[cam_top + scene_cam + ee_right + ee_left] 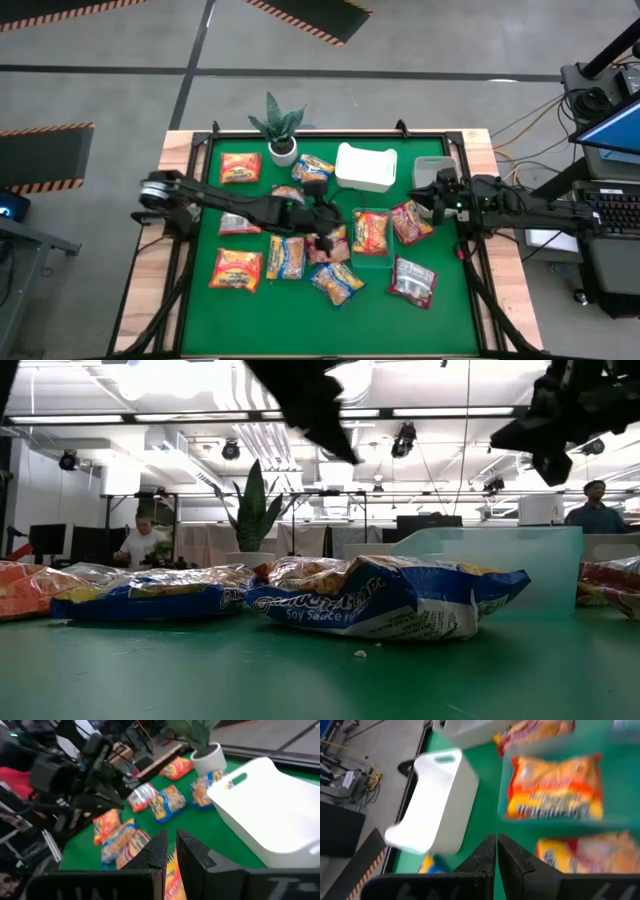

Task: Sort Maruchan noodles
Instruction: Put the red noodle pack into the gray bin

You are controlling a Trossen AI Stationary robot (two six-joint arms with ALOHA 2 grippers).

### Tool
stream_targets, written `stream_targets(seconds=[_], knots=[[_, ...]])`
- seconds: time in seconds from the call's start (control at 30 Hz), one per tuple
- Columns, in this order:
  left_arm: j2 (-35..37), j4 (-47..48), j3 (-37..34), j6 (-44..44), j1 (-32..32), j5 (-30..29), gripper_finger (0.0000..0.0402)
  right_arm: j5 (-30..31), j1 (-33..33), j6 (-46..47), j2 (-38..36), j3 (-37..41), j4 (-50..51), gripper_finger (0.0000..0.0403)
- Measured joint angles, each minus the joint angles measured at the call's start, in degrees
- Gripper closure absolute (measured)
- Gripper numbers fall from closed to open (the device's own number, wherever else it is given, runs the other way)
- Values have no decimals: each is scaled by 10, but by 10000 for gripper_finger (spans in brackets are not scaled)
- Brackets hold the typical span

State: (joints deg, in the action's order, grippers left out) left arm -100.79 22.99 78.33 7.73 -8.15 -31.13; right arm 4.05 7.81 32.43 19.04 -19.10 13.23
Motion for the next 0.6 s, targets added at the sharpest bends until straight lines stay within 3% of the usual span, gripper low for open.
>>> stream_targets(seconds=[0.2,0.3,0.47,0.6], knots=[[111,-106,-153,25,31,1,402,4,1,22,76,-52,-2,374],[147,-165,-206,50,45,1,402,-24,1,45,121,-91,25,374],[187,-243,-246,90,58,1,402,-118,-1,113,187,-168,135,374],[199,-251,-247,143,60,0,402,-165,-15,181,235,-218,244,374]])
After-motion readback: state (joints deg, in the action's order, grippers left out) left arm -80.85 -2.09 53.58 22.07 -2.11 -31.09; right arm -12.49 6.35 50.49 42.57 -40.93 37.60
